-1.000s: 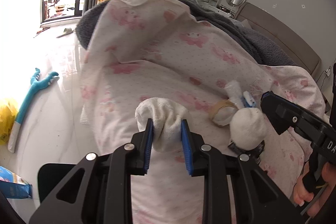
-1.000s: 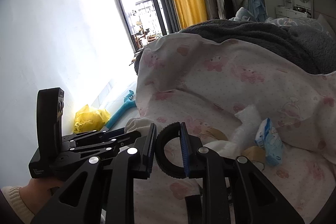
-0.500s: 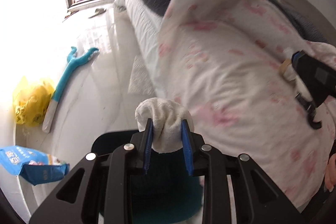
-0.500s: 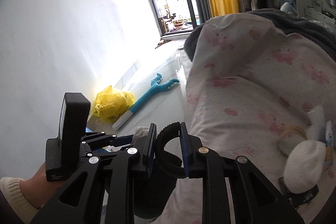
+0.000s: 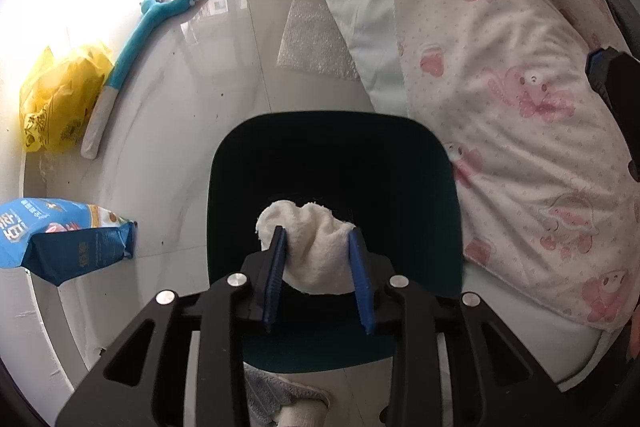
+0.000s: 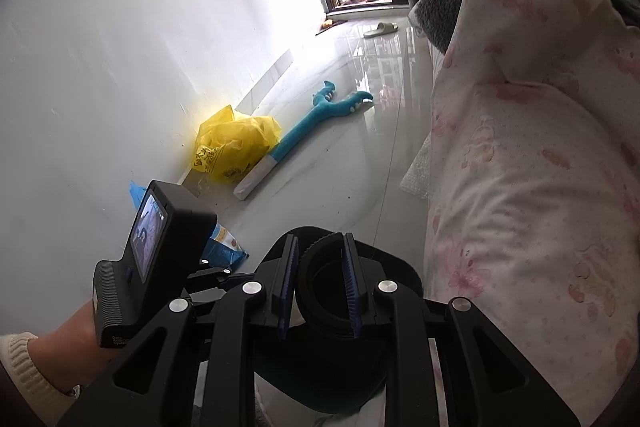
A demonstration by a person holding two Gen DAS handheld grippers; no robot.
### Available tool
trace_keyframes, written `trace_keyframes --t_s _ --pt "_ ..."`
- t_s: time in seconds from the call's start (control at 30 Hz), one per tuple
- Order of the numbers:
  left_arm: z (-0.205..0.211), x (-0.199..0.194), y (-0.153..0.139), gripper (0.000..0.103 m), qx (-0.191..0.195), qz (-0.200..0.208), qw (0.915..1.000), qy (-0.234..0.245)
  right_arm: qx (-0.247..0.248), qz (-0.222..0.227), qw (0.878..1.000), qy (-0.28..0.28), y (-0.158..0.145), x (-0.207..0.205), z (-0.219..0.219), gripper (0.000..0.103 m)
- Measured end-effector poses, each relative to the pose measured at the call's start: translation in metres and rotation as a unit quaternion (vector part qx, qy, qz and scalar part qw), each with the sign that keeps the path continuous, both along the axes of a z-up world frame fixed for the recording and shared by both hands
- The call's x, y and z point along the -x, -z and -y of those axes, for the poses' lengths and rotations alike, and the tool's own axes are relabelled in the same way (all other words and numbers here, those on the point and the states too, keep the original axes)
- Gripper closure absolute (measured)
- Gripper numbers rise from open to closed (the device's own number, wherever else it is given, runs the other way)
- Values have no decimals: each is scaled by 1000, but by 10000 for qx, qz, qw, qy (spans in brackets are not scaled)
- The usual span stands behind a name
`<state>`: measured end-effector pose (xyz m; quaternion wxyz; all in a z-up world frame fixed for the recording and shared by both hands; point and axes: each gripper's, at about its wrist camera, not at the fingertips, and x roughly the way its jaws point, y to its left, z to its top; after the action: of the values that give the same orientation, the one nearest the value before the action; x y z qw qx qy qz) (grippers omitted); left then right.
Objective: Collect trash
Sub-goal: 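Carry both items over the bin and open the left gripper to drop the tissue, then open the right gripper over the bin to drop the black piece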
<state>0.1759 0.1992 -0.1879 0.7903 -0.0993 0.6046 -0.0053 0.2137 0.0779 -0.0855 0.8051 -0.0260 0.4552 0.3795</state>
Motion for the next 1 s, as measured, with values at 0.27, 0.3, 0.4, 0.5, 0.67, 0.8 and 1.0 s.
trace_keyframes --t_s 0.27,0.3,0.4,0.5,0.67,0.8,1.0 --pt "-24 16 -9 35 -8 160 9997 -208 263 -468 9986 19 36 -6 -29 80" --pt "-27 18 -13 34 -54 233 9993 -275 313 -491 9983 10 40 -6 -32 81" --pt "-37 21 -30 33 -263 536 9972 -451 462 -554 9974 -12 53 -7 -40 80" --pt "-46 27 -49 29 -281 945 9933 -603 575 -633 9963 -14 68 -5 -48 80" --pt "-56 38 -78 28 -153 1540 9849 -769 730 -775 9943 -67 89 -2 -60 80" --pt "-60 44 -97 26 -198 1932 9777 -802 797 -922 9924 -172 102 1 -71 80" --pt "-67 53 -119 21 -203 2454 9647 -936 937 -1091 9889 -361 118 9 -83 80"
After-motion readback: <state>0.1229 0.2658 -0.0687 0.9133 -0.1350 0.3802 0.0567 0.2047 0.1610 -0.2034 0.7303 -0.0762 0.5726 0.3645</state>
